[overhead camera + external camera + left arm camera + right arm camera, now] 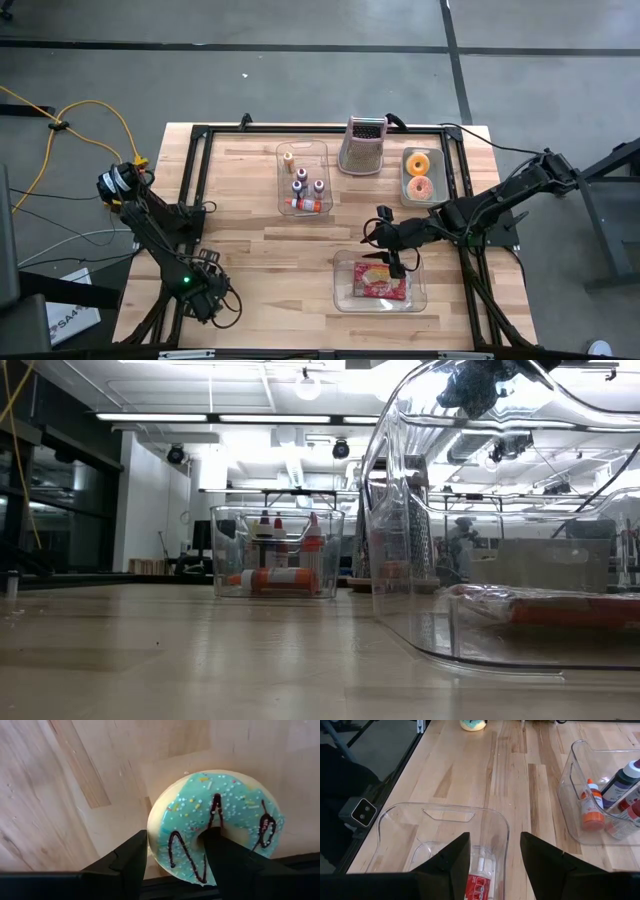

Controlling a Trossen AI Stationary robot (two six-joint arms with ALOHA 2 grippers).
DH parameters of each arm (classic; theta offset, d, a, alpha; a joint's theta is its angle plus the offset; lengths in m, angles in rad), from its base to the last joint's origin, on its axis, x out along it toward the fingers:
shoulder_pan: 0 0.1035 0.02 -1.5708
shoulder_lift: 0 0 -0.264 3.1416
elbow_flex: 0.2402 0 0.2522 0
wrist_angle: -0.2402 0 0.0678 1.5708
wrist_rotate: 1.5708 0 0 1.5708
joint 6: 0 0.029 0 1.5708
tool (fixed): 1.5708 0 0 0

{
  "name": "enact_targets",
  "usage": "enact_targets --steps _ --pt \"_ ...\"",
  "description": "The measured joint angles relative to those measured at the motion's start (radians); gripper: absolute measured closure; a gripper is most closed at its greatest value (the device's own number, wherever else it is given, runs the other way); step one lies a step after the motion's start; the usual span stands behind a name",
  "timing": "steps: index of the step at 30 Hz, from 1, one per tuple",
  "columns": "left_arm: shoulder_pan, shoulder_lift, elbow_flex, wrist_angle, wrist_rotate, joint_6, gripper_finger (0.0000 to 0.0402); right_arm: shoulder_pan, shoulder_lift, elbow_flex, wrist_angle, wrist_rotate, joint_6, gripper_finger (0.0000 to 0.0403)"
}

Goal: Pick & Place Food Item
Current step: Put the blue donut into the gray bin

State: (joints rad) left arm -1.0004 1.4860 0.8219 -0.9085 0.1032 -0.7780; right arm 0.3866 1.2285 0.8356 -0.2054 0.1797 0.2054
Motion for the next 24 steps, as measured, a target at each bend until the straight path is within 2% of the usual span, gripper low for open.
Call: enact_targets --steps 14,24 --pt "0.000 0.000 0.000 0.000 -0.028 0.032 0.0212 0.000 0.000 0.000 0.000 0.000 0.000 0.0240" --pt "0.000 0.000 0.000 0.001 -0.029 0.031 0.0273 0.000 0.000 0.000 0.000 0.000 0.000 0.0240"
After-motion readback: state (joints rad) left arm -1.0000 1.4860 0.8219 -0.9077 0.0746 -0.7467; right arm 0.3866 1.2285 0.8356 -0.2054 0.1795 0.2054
